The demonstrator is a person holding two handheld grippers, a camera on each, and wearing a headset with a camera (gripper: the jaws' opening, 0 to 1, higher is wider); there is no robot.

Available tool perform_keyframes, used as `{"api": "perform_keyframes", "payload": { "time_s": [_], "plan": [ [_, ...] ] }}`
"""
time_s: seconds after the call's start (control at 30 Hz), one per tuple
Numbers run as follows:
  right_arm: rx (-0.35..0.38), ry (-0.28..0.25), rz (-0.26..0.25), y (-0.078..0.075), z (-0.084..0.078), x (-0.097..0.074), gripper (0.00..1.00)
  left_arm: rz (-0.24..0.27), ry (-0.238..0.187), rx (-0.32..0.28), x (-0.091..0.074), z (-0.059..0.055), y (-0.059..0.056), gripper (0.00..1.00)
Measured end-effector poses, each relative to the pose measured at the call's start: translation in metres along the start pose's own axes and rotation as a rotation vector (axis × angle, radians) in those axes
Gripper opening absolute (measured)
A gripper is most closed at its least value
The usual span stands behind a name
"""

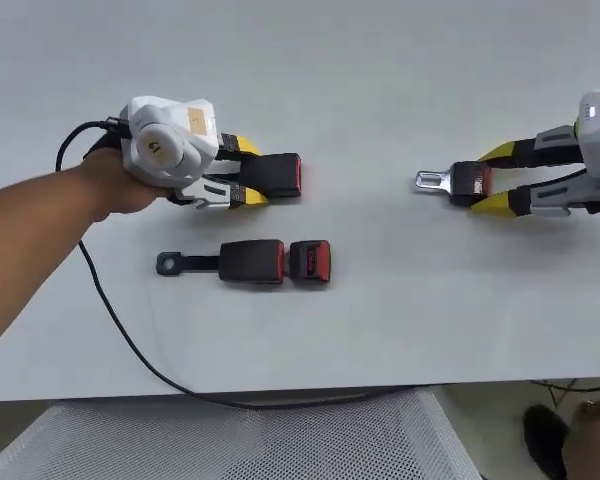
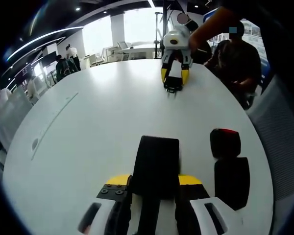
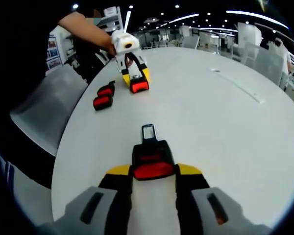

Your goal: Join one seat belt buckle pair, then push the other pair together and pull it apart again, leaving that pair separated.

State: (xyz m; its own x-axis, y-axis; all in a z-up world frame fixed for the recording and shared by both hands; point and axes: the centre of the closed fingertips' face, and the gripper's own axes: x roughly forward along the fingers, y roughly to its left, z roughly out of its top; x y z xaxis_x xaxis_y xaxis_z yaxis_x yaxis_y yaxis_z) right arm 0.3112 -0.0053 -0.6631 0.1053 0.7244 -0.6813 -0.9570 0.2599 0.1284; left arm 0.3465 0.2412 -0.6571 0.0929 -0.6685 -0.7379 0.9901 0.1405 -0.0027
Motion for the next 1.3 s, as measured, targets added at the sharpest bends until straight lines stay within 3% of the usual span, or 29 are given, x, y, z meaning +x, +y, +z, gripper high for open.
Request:
{"api": "perform_keyframes", "payload": {
  "time_s": [0.27, 1.3],
  "plan": [
    [-0.003, -0.016, 0.007, -0.003, 0.005, 0.006, 0.33, -0.003, 0.004, 0.006, 0.004, -0.002, -0.001, 0.35],
    [-0.041, -0.093, 0.06, 0.002, 0.063, 0.072, 0.33, -0.01, 0.01, 0.008, 0.008, -0.003, -0.005, 0.35]
  ]
}}
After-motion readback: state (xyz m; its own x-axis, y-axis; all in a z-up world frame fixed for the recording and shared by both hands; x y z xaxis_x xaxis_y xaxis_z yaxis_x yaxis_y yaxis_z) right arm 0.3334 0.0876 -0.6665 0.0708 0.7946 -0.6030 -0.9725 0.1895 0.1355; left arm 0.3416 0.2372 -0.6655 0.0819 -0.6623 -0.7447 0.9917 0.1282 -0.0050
